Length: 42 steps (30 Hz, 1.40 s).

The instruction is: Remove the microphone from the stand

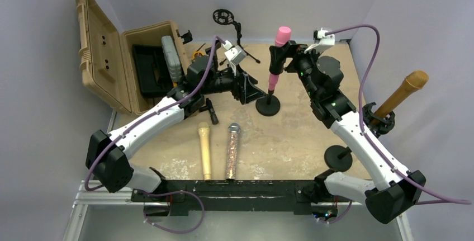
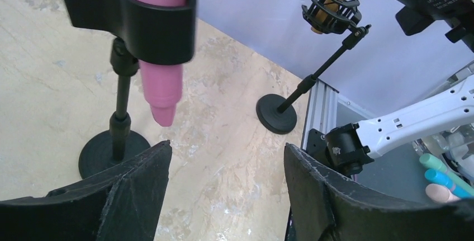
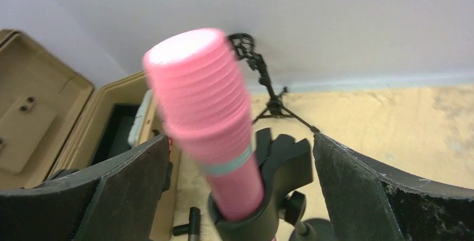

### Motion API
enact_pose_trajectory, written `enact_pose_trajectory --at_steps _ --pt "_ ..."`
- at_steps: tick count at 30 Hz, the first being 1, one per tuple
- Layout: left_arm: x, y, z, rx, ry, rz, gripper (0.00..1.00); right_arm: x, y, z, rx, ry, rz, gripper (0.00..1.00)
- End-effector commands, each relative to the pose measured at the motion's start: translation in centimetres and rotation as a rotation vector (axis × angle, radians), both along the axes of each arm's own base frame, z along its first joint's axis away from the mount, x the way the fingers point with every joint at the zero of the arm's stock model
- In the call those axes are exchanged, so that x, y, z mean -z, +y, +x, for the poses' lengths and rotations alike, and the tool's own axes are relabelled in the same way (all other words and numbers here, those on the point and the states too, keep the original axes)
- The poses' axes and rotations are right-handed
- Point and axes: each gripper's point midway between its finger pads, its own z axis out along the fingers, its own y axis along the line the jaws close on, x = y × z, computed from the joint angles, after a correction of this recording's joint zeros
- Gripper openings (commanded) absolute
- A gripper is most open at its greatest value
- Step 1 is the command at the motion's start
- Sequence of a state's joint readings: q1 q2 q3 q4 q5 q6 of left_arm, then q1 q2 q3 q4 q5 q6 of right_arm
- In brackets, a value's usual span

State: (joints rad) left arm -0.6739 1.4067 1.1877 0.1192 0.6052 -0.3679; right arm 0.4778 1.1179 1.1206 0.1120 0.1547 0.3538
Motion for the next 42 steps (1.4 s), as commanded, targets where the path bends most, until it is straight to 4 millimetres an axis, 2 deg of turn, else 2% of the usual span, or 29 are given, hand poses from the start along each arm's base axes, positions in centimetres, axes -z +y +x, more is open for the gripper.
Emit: enact_pose_trajectory --at_steps 1,7,12,17,22,26,32,38,42 --pt "-2.9 -0.6 0.6 -0.035 -0.058 -0.068 0.71 0.4 -3.4 0.1 0.193 0.098 0.084 0.99" --pt "-3.3 0.4 -0.4 -0.058 -0.067 -0.058 0.71 -1.4 -3.6 -0.6 0.204 0.086 0.157 0.99" --pt "-4.3 2.4 -1.3 -0.103 -0.122 -0.022 0.71 -1.6 -2.0 -0.1 0.219 0.129 0.156 0.99" --pt "-4.8 3.9 -1.3 -0.169 -0.145 0.005 0.71 -0.3 -0.6 0.4 0.334 0.213 0.142 0.97" --pt "-4.4 5.1 -1.3 -0.233 -0.16 0.058 0.71 2.7 -1.5 1.3 0.538 0.288 0.06 0.87" --pt "-4.4 5.2 -1.7 -0.243 -0.192 0.082 0.71 3.8 -2.6 1.4 0.664 0.308 0.027 0.79" --pt "-4.1 5.1 -2.0 -0.245 -0.199 0.102 0.72 3.9 -3.6 1.8 0.764 0.301 -0.02 0.63" --pt "-4.1 5.4 -1.7 -0.271 -0.192 0.112 0.72 4.0 -3.0 2.8 0.768 0.297 -0.064 0.21" --pt "-4.2 5.6 -1.6 -0.286 -0.194 0.116 0.72 1.7 -2.0 3.1 0.662 0.233 -0.089 0.0"
